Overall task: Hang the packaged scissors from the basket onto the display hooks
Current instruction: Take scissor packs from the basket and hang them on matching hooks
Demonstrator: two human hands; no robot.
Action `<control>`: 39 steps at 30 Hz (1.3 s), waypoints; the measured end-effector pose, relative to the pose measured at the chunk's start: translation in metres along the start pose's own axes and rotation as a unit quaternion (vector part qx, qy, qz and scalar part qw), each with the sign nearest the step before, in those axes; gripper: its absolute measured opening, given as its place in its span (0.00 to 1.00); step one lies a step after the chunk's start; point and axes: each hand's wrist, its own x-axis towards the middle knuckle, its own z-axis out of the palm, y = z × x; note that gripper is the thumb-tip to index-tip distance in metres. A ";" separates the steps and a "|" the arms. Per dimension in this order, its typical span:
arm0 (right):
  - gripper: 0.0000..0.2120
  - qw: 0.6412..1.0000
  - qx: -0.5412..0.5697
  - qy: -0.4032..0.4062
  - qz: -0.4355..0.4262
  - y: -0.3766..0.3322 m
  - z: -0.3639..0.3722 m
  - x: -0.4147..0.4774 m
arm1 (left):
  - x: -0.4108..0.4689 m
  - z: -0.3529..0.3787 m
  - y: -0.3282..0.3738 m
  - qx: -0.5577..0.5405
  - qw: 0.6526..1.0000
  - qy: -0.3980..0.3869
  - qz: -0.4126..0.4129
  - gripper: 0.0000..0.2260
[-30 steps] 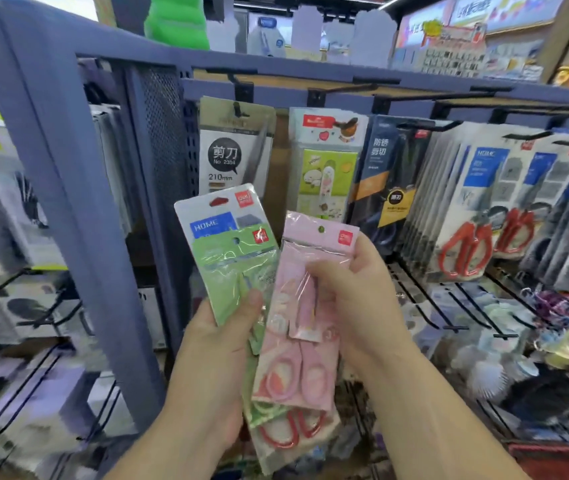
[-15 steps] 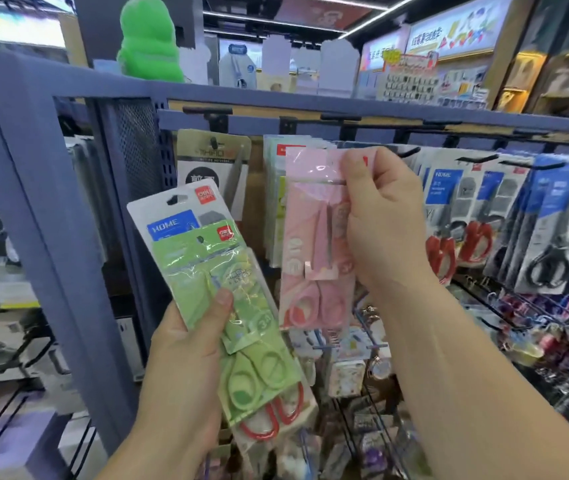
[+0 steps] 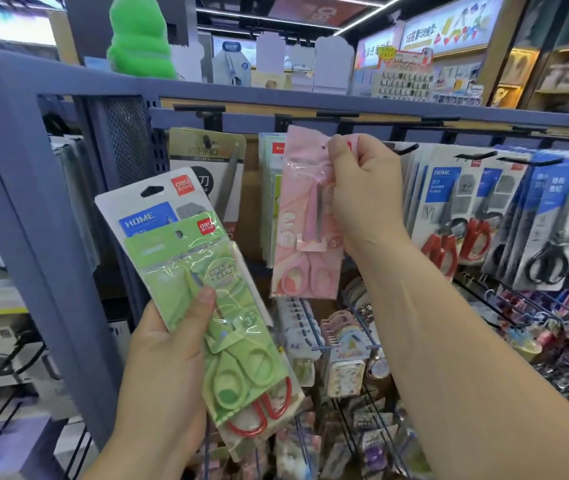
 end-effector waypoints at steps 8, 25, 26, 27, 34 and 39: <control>0.18 1.000 -0.008 0.018 -0.011 0.006 0.005 0.002 | 0.000 -0.004 0.004 -0.011 1.000 -0.006 -0.006 0.17; 0.08 0.983 -0.166 0.061 -0.054 0.014 -0.001 -0.009 | 0.004 -0.002 0.008 -0.033 0.998 -0.034 -0.033 0.18; 0.09 0.986 -0.146 0.049 -0.069 0.012 0.000 -0.026 | 0.005 -0.004 0.007 -0.036 0.998 -0.033 -0.037 0.17; 0.10 0.990 -0.120 0.013 -0.076 0.007 0.005 -0.044 | 0.006 -0.004 0.007 -0.037 0.998 -0.032 -0.042 0.17; 0.20 0.975 0.043 -0.189 0.107 0.014 0.043 -0.113 | 0.003 0.010 -0.004 -0.041 0.992 -0.027 -0.115 0.14; 0.11 0.976 0.106 -0.124 0.148 0.033 0.041 -0.112 | 0.001 0.009 -0.008 -0.052 0.987 -0.032 -0.146 0.19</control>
